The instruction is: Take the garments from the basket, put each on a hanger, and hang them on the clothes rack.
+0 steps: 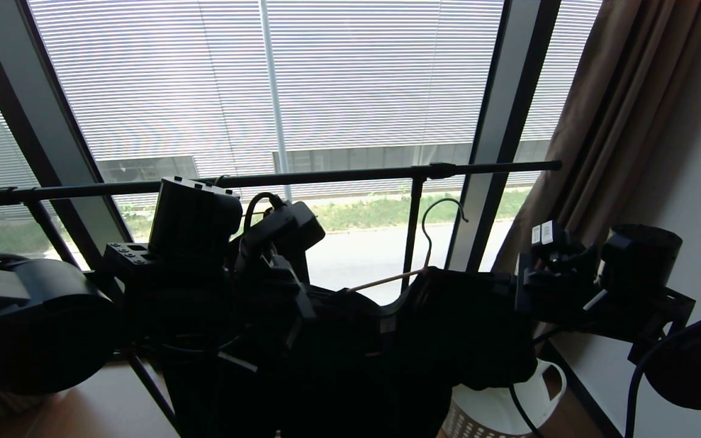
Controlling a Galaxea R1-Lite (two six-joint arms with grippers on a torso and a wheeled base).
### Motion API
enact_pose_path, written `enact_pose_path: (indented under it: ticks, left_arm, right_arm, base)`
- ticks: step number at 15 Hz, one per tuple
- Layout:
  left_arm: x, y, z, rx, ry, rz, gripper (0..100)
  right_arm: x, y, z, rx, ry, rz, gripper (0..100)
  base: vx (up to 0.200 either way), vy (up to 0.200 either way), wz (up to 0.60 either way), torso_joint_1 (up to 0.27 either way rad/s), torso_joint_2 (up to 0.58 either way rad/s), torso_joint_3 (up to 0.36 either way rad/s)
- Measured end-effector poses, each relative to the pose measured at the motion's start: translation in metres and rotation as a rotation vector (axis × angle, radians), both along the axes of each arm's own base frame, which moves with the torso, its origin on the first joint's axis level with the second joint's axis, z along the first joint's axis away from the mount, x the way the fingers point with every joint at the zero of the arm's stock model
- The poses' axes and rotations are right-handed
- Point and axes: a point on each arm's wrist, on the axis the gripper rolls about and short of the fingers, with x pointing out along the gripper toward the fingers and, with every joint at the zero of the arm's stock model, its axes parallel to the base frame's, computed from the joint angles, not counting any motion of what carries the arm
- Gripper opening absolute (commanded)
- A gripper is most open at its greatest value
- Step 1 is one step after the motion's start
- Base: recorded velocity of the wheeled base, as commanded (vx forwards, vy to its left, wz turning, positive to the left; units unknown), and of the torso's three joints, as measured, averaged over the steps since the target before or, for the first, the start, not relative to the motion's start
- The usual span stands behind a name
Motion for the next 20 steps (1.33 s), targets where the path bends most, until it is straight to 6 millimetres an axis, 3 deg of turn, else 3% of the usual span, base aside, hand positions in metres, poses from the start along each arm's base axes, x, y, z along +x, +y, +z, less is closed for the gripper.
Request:
enact_pose_path:
  ticks: [3,4,8,15,20]
  left_arm:
    - [-0.001,0.002,-0.003,-0.032,-0.035,0.009,0]
    - [-0.002,0.003,-0.005,-0.030,-0.029,0.010,0]
    - [-0.007,0.016,-0.002,-0.037,-0.034,0.038,0]
    - [-0.031,0.061,0.007,-0.058,-0.062,0.140,0]
    - [-0.044,0.082,0.013,-0.094,-0.068,0.191,0]
  right_arm:
    - [-0.004,-0.001,0.001,0.000,0.002,-0.001,0]
    - [-0.005,-0.002,0.002,0.000,0.003,-0.002,100]
    - [-0.007,-0.005,0.002,-0.027,-0.047,0.001,100]
    - [-0.005,-0.011,0.003,-0.037,-0.070,-0.017,100]
    - [-0.004,-0.011,-0.001,-0.041,-0.057,-0.018,100]
  base:
    - [0.000,0.000,0.00,0.000,0.00,0.000]
    - [0.000,0.000,0.00,0.000,0.00,0.000]
    - [0.000,0.000,0.00,0.000,0.00,0.000]
    - [0.000,0.000,0.00,0.000,0.00,0.000]
    - [0.000,0.000,0.00,0.000,0.00,0.000]
